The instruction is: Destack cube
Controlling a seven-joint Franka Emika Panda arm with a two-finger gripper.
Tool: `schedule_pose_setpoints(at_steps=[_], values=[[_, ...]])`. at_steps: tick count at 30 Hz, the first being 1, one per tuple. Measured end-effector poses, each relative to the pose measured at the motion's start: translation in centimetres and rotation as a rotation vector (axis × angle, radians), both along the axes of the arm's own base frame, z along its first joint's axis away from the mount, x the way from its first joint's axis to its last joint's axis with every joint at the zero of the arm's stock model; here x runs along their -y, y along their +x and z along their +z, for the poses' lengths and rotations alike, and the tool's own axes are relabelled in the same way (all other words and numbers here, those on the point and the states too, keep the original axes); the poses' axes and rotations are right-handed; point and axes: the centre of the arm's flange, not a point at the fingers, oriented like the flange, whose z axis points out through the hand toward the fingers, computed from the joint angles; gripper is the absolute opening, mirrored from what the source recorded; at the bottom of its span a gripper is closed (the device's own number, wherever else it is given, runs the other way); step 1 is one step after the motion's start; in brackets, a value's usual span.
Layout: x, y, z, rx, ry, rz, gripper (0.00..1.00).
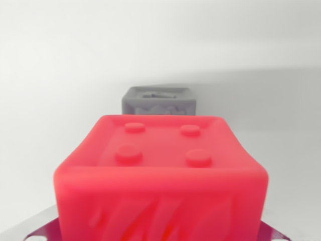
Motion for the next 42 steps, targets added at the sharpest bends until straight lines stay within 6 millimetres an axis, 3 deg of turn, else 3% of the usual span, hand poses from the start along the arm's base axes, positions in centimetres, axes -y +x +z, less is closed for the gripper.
schedule_pose_setpoints(at_steps=[24,42], values=[[-0.1,0.0,7.0,0.006,0.001,0.001,0.0],[-3.0,0.8,6.3,-0.005,0.005,0.037,0.0]])
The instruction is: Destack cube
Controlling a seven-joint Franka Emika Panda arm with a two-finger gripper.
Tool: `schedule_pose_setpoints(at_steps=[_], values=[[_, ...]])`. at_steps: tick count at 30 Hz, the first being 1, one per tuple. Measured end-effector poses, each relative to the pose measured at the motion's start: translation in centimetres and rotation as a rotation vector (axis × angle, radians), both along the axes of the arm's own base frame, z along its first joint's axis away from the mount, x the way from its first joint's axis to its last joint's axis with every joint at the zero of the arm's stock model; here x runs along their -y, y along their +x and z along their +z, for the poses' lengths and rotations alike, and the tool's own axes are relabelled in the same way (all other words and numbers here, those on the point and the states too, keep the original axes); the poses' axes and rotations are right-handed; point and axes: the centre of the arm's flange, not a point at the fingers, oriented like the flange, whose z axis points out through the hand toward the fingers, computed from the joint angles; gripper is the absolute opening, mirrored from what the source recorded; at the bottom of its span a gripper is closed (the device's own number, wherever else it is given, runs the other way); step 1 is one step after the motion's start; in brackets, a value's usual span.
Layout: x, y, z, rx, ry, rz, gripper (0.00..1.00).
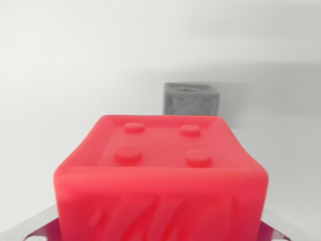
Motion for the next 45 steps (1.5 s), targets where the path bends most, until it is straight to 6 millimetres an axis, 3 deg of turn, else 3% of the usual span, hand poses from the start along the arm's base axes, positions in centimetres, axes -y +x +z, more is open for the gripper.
schedule_pose_setpoints(at_steps=[45], values=[[-8.1,2.0,-1.4,0.001,-0.002,0.105,0.0]])
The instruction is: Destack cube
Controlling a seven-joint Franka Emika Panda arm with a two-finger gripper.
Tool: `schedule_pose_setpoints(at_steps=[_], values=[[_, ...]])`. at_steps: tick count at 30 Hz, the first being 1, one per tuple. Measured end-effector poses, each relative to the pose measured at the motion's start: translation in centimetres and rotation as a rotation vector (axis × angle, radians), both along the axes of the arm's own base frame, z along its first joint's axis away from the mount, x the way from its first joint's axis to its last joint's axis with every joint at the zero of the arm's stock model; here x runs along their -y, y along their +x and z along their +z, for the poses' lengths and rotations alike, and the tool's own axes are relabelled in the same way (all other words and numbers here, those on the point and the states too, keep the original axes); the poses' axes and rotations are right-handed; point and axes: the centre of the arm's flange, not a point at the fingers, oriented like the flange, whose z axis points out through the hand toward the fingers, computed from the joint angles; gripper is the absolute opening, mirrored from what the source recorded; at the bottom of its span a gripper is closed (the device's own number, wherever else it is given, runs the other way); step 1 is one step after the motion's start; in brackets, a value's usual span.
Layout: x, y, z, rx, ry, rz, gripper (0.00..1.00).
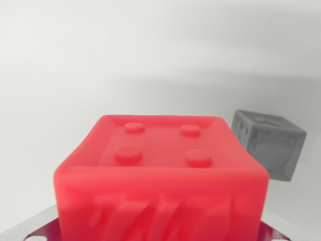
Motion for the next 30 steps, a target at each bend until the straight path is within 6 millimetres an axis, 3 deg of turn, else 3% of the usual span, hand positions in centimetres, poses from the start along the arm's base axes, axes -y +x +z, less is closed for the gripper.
schedule_pose_setpoints(at_steps=[30], values=[[-5.5,1.3,-1.1,-0.001,-0.002,0.073,0.0]])
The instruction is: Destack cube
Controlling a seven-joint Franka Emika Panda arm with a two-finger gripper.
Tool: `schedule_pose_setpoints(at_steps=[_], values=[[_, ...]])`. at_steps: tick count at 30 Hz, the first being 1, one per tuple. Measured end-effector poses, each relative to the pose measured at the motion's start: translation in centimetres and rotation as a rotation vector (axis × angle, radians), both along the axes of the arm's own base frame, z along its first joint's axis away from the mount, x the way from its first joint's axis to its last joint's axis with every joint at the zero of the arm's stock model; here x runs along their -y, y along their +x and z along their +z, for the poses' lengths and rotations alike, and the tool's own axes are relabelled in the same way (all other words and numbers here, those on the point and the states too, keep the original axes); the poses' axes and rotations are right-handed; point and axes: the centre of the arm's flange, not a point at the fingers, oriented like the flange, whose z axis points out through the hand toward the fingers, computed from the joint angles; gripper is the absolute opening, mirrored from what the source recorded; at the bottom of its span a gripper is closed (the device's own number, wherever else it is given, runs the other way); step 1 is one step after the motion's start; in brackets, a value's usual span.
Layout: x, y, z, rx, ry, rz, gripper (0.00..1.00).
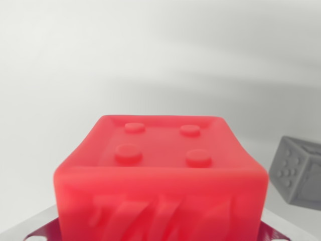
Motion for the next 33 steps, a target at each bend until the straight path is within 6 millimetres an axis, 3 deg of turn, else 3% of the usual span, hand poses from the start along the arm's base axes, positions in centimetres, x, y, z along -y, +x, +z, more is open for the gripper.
schedule_pose_setpoints(at_steps=[33], values=[[-6.3,1.6,-1.2,-0.001,0.001,0.08,0.0]])
